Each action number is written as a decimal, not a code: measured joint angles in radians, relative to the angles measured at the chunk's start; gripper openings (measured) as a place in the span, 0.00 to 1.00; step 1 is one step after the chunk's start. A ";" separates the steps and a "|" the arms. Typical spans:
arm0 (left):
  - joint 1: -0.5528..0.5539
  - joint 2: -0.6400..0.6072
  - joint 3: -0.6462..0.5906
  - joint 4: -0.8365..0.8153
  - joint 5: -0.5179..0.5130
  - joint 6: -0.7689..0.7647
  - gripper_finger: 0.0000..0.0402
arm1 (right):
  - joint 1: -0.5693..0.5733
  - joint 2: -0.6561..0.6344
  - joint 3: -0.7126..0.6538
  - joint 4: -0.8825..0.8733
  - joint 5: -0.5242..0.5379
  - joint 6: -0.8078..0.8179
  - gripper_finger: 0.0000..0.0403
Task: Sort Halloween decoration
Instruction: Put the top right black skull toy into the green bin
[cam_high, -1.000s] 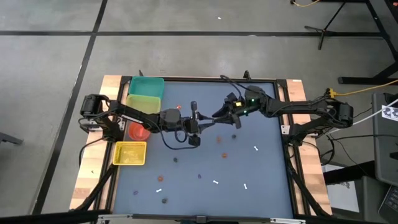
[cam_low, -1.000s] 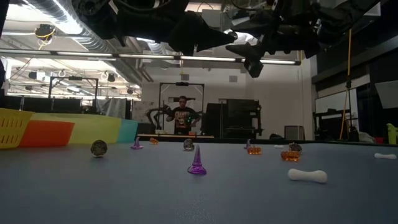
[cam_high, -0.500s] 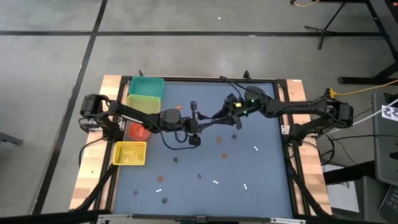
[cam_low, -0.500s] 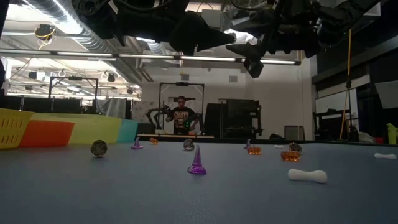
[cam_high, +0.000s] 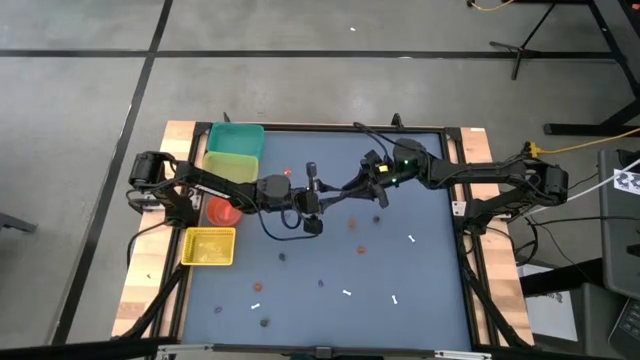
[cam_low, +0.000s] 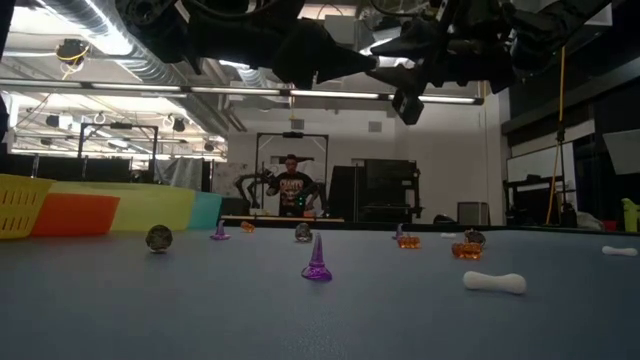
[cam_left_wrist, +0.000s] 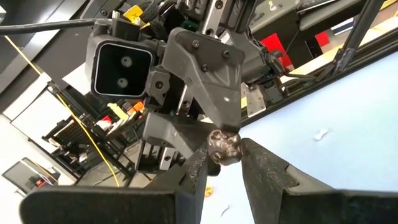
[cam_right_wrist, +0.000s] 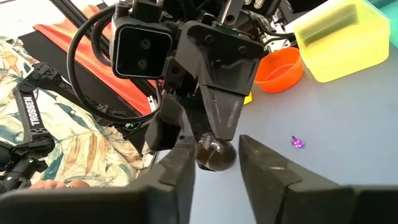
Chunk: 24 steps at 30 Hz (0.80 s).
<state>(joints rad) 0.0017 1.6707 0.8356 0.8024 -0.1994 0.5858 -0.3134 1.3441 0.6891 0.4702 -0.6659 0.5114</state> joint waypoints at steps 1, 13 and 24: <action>0.000 0.000 0.000 0.000 0.000 0.001 0.20 | 0.000 0.000 0.000 0.000 0.000 0.003 0.26; 0.000 0.000 0.000 -0.001 -0.005 0.001 0.20 | 0.000 0.000 0.000 0.000 0.000 0.013 0.15; 0.000 0.000 0.000 -0.001 -0.005 0.001 0.20 | 0.000 0.000 0.000 0.000 0.001 0.015 0.15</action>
<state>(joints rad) 0.0017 1.6711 0.8352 0.8012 -0.2043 0.5869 -0.3138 1.3441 0.6891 0.4703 -0.6651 0.5266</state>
